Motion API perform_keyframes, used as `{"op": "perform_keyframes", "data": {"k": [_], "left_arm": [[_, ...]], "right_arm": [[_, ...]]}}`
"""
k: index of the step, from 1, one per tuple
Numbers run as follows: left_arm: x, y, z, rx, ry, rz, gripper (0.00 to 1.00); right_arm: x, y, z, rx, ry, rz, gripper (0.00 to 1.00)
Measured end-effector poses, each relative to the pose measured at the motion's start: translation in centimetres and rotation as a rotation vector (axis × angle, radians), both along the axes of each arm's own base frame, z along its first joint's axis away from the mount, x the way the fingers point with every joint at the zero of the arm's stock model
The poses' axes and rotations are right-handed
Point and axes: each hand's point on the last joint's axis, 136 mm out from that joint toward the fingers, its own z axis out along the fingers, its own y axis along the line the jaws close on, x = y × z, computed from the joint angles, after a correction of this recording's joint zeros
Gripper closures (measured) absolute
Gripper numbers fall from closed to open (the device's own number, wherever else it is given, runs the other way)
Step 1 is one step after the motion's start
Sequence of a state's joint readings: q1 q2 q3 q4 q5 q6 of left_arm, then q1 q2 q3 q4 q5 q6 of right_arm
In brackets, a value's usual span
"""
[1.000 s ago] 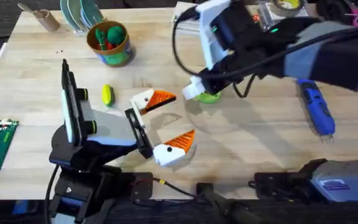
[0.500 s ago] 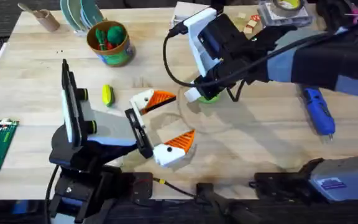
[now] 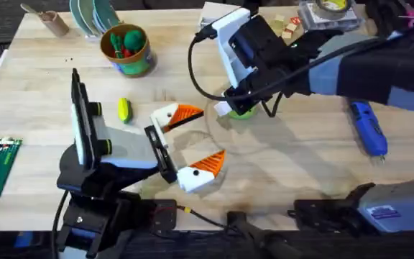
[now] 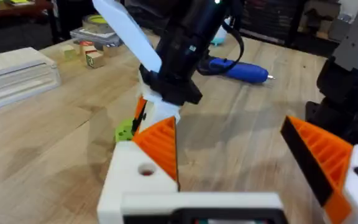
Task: Pick up the gripper from the table and insert it into the empty holder that is missing its gripper. Then pick up a screw, insert it into the mounting hole, and use the screwdriver to tighten it. Finally, clean up the table by picking up the vegetable and placing it into the bucket.
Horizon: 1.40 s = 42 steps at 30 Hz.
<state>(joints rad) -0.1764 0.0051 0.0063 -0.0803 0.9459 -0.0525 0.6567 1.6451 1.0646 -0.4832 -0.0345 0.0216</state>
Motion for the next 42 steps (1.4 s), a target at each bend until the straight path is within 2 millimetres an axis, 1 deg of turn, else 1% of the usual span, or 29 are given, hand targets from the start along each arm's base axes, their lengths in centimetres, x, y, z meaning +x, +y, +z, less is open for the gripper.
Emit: {"op": "perform_keyframes", "data": {"k": [4, 10, 17, 22, 23, 24, 25, 28, 31, 36, 42], "left_arm": [[0.0, 0.0, 0.0, 0.0, 0.0, 0.0, 0.008], [0.0, 0.0, 0.0, 0.0, 0.0, 0.0, 0.007], [0.0, 0.0, 0.0, 0.0, 0.0, 0.0, 0.008], [0.0, 0.0, 0.0, 0.0, 0.001, 0.0, 0.008], [0.0, 0.0, 0.0, 0.0, 0.0, 0.0, 0.008], [0.0, 0.0, 0.0, 0.0, 0.0, 0.0, 0.007], [0.0, 0.0, 0.0, 0.0, 0.0, 0.0, 0.009], [0.0, 0.0, 0.0, 0.0, 0.0, 0.0, 0.006], [0.0, 0.0, 0.0, 0.0, 0.0, 0.0, 0.008], [0.0, 0.0, 0.0, 0.0, 0.0, 0.0, 0.008], [0.0, 0.0, 0.0, 0.0, 0.0, 0.0, 0.008]], "right_arm": [[0.1, 0.3, 0.0, -0.007, -0.014, 0.006, 0.52], [0.0, 0.2, -1.1, -0.084, -0.042, 0.011, 0.58], [0.2, 0.1, -1.0, -0.108, -0.065, 0.002, 0.67], [0.2, 0.0, -1.0, -0.112, -0.068, 0.0, 0.694], [0.2, 0.0, -1.1, -0.113, -0.068, 0.0, 0.723], [0.3, -0.1, -1.3, -0.12, -0.067, -0.002, 0.811], [0.4, -0.1, -1.2, -0.119, -0.072, -0.003, 0.869], [0.4, -0.1, -1.2, -0.12, -0.075, -0.004, 0.909], [0.6, -0.1, -1.1, -0.122, -0.083, -0.008, 0.986], [0.6, -0.2, -1.2, -0.129, -0.085, -0.01, 0.993], [0.4, -2.0, -1.1, -0.212, -0.088, -0.033, 0.993]]}}
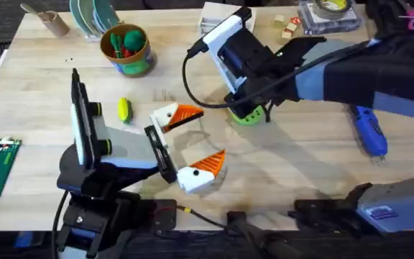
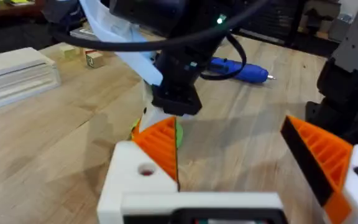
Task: Pick up the gripper from the table and insert it into the empty holder that is missing its gripper. Then pick up a screw, insert it into the mounting hole, and use the screwdriver to tighten it. Finally, clean up the table by picking up the vegetable and placing it into the bucket.
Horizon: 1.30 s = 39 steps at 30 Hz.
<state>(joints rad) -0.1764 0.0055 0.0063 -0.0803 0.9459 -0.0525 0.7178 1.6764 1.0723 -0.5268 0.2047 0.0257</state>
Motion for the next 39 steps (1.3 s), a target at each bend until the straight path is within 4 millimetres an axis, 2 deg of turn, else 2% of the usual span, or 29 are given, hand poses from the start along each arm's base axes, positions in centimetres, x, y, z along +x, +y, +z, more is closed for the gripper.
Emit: {"op": "perform_keyframes", "data": {"k": [4, 5, 7, 10, 15, 16, 19, 23, 26, 27, 34, 35, 37, 39], "left_arm": [[0.0, 0.0, 0.0, 0.0, 0.0, 0.0, 0.008], [0.0, 0.0, 0.0, 0.0, 0.0, 0.0, 0.008], [0.0, 0.0, 0.0, 0.0, 0.0, 0.0, 0.008], [0.0, 0.0, 0.0, 0.0, 0.0, 0.0, 0.007], [0.0, 0.0, 0.0, 0.0, 0.0, 0.0, 0.008], [0.0, 0.0, 0.0, 0.0, 0.0, 0.0, 0.008], [0.0, 0.0, 0.0, 0.0, 0.0, 0.0, 0.008], [0.0, 0.0, 0.0, 0.0, 0.0, 0.0, 0.009], [0.0, 0.0, 0.0, 0.0, 0.0, 0.0, 0.008], [0.0, 0.0, 0.0, 0.0, 0.0, 0.0, 0.008], [0.0, 0.0, 0.0, 0.0, 0.0, 0.0, 0.008], [0.0, 0.0, 0.0, 0.0, 0.0, 0.0, 0.009], [0.0, 0.0, 0.0, 0.0, 0.0, 0.0, 0.008], [0.0, 0.0, 0.0, 0.0, 0.0, 0.0, 0.008]], "right_arm": [[0.4, -0.2, 0.8, -0.02, -0.016, -0.009, 0.993], [1.3, 0.2, 1.8, -0.01, -0.048, -0.015, 0.994], [0.9, -0.1, 1.9, -0.025, -0.031, -0.014, 0.994], [0.6, -0.4, 4.0, -0.028, -0.029, -0.014, 0.994], [0.8, -0.2, 8.9, 0.005, -0.08, 0.012, 0.994], [0.5, 0.1, 11.8, 0.028, -0.101, 0.066, 0.994], [0.2, 0.8, 14.5, 0.077, -0.118, 0.112, 0.994], [-1.2, 2.4, 17.7, 0.159, -0.107, 0.202, 0.994], [-2.8, 4.5, 19.6, 0.23, -0.093, 0.286, 0.994], [-5.2, 7.1, 20.9, 0.286, -0.081, 0.388, 0.994], [-9.1, 10.9, 21.6, 0.321, -0.053, 0.529, 0.994], [-10.1, 12.2, 20.7, 0.31, -0.024, 0.568, 0.994], [-11.0, 13.3, 19.4, 0.284, 0.01, 0.598, 0.994], [-11.2, 13.5, 18.7, 0.267, 0.026, 0.603, 0.994]]}}
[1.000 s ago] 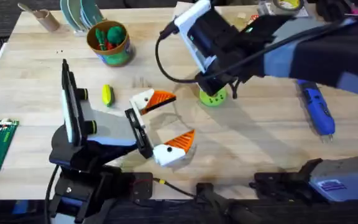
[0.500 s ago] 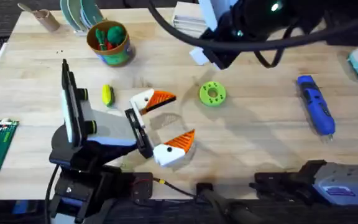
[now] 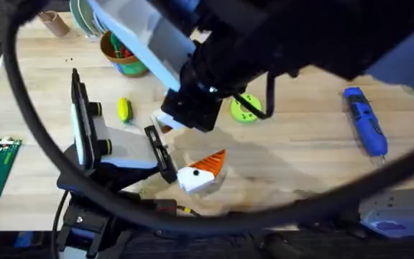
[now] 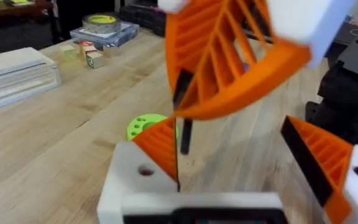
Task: Pick up the gripper from the table and insert it into the empty holder that is missing its gripper. Then pick up a screw, insert it into the mounting hole, and use the screwdriver to tighten it. Finally, clean up the table by picking up the vegetable and placing it into the bucket.
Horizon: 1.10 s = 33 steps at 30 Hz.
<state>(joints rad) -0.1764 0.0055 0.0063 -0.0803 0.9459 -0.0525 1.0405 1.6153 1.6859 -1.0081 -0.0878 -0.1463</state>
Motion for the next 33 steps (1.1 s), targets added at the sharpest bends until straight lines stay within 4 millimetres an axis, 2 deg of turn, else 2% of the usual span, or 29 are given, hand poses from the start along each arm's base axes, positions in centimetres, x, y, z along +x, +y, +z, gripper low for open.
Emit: {"op": "perform_keyframes", "data": {"k": [6, 14, 17, 18, 33], "left_arm": [[0.0, 0.0, 0.0, 0.0, 0.0, 0.0, 0.008], [0.0, 0.0, 0.0, 0.0, 0.0, 0.0, 0.008], [0.0, 0.0, 0.0, 0.0, 0.0, 0.0, 0.008], [0.0, 0.0, 0.0, 0.0, 0.0, 0.0, 0.008], [0.0, 0.0, 0.0, 0.0, 0.001, 0.001, 0.008]], "right_arm": [[0.6, 0.8, -0.4, 0.004, -0.021, -0.005, 0.994], [1.2, 0.8, -0.5, -0.007, -0.046, -0.02, 0.994], [1.4, 1.0, -1.1, -0.023, -0.042, -0.023, 0.994], [1.5, 1.2, -2.0, -0.043, -0.033, -0.023, 0.994], [1.2, 0.9, -2.4, -0.063, -0.013, -0.018, 0.994]]}}
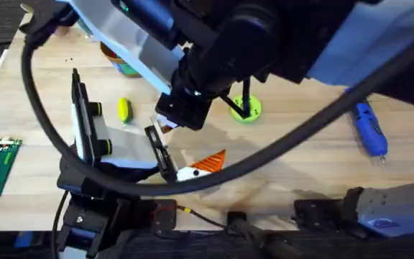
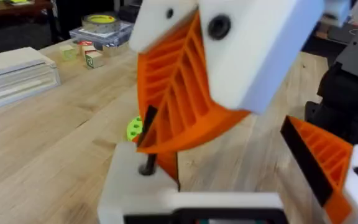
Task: Pick up the gripper from the table and insert it into the empty holder that is missing its gripper. Then pick up a screw, insert it into the mounting hole, and use the screwdriver to tighten it. Finally, clean up the table by picking up the vegetable and placing it into the bucket.
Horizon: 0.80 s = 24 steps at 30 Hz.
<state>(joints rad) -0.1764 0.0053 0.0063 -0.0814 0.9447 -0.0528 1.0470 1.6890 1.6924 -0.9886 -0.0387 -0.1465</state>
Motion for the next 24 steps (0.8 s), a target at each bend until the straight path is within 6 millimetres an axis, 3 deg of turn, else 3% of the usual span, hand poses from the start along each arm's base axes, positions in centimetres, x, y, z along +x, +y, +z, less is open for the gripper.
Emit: {"op": "perform_keyframes", "data": {"k": [9, 16, 19, 22, 24], "left_arm": [[0.0, 0.0, 0.0, 0.0, 0.0, 0.0, 0.008], [0.1, 0.0, 0.0, -0.004, 0.012, 0.005, 0.008], [0.1, 0.1, 0.0, -0.004, 0.013, 0.007, 0.008], [0.1, 0.1, 0.0, -0.004, 0.012, 0.008, 0.008], [0.1, 0.1, 0.0, -0.003, 0.01, 0.008, 0.007]], "right_arm": [[0.0, 0.0, 0.0, 0.0, 0.0, 0.0, 0.994], [0.3, 0.9, -1.2, -0.012, 0.018, 0.005, 0.994], [0.3, 1.0, -1.2, -0.009, 0.019, 0.003, 0.554], [1.6, 0.4, -1.0, -0.018, -0.009, -0.033, 0.11], [2.2, 0.0, -0.8, -0.016, -0.013, -0.047, 0.017]]}}
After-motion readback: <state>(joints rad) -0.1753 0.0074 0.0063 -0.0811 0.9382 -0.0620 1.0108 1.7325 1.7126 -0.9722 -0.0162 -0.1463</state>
